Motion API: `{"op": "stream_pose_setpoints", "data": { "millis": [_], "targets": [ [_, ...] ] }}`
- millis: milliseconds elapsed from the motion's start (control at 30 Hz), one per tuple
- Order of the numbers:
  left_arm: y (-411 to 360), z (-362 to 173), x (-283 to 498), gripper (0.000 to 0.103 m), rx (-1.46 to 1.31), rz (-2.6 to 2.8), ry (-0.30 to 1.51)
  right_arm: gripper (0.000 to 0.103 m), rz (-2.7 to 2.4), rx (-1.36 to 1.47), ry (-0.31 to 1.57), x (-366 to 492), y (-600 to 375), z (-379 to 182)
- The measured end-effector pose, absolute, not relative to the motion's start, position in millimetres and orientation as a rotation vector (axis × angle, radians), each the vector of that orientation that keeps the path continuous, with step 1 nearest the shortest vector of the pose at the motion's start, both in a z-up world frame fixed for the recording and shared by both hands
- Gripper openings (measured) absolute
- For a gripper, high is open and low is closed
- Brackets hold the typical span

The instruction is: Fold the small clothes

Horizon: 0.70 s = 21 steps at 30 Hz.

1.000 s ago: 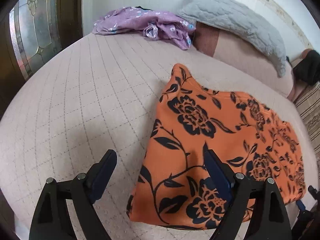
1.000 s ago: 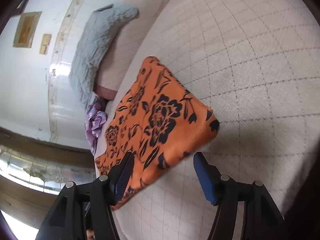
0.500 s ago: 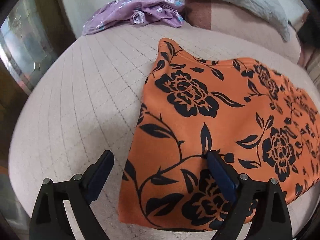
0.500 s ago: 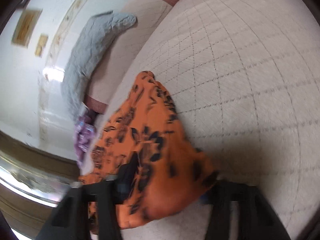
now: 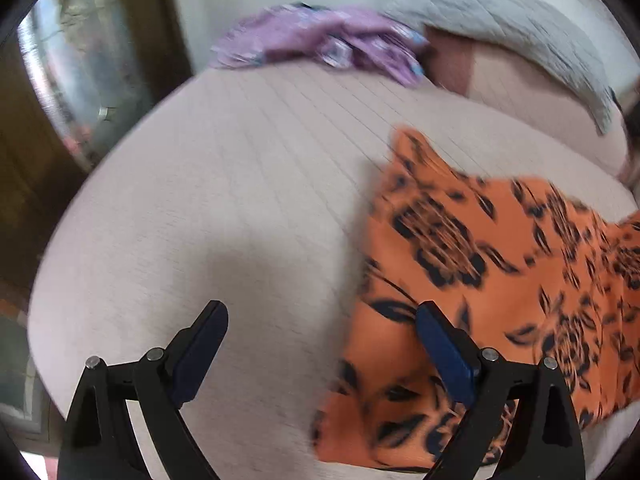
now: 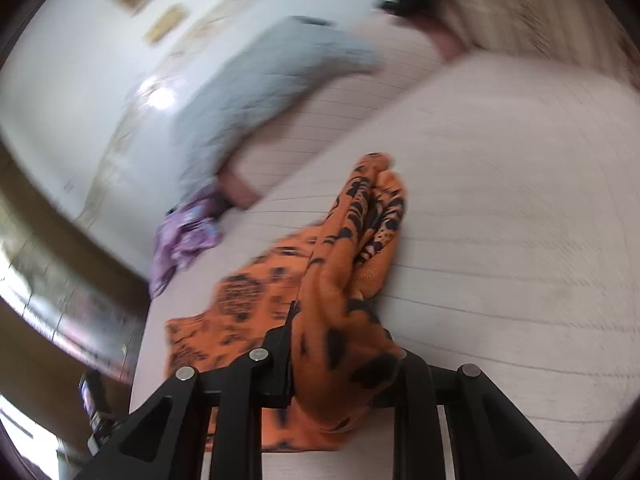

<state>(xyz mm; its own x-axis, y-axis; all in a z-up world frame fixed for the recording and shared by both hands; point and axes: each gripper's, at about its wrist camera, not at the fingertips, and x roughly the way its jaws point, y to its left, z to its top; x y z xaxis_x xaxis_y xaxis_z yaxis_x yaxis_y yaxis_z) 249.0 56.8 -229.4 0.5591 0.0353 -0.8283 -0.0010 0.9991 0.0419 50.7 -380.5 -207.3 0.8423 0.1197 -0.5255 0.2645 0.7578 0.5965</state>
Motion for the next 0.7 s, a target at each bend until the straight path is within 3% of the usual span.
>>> {"op": "stream_pose_setpoints", "data": {
  "millis": [367,533,600,700],
  "targets": [
    [186.4,-224.7,261.0,0.096,-0.209,0.341,0.975,0.024,0.203,0.642,0.599,114.9,-227.7,-160.1],
    [205.2,-235.7,260.1,0.096,-0.220,0.370,0.995,0.024,0.340,0.610,0.790,143.3,-137.5,-207.2],
    [206.5,-237.8,262.0,0.096,-0.215,0.363,1.001,0.030,0.335,0.573,0.915,152.7,-113.7,-239.6],
    [207.1,-233.6,256.6,0.096,-0.222,0.331,0.984,0.034,0.364,0.564,0.878,144.1,-117.7,-255.2]
  ]
}}
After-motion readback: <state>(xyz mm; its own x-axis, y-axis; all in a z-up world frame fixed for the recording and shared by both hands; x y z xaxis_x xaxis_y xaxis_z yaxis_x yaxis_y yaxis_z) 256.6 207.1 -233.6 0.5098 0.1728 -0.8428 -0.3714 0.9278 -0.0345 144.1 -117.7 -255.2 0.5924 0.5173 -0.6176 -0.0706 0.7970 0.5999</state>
